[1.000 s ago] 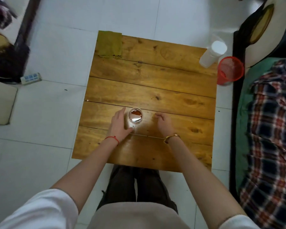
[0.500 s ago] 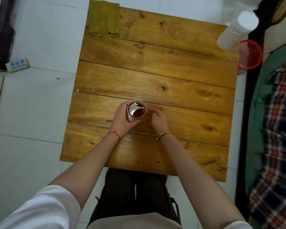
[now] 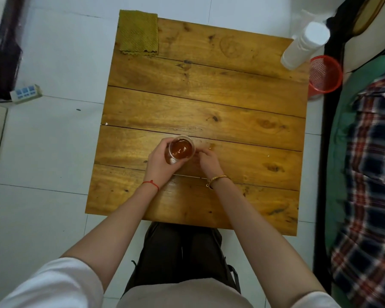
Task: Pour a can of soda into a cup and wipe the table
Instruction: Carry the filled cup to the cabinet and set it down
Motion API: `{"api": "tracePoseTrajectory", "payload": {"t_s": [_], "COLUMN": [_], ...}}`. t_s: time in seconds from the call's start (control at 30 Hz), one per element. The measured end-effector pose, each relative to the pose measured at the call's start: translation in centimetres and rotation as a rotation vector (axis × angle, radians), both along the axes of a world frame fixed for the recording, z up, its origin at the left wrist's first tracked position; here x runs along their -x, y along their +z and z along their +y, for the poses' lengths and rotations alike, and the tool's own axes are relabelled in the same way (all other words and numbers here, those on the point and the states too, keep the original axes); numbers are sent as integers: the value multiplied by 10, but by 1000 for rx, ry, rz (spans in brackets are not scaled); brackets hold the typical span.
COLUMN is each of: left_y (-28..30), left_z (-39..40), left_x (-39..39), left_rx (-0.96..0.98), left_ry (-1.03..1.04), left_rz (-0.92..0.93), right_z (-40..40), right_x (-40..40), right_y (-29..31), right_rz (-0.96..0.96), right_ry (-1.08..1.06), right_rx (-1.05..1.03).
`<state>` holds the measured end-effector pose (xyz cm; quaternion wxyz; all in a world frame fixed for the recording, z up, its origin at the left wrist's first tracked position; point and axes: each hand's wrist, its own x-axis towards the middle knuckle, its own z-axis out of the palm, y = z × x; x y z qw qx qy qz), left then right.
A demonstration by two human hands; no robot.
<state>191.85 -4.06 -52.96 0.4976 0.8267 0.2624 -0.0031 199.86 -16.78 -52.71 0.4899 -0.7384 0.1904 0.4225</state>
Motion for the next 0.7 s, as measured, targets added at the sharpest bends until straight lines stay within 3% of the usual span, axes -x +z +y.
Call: {"api": "tracePoseTrajectory", "payload": {"t_s": [0.53,0.7], "left_y": [164,200], "left_z": [-10,-15], "left_x": [54,79], "left_rx": [45,82], "left_ry": [-47,-9], "left_rz": [-129,-173], "right_z": [-23,-32], "right_x": [36,57], "right_y": [176,215], "right_rz": [220,162], "right_ry": [-113,-42], "right_rx": [-154,-187]}}
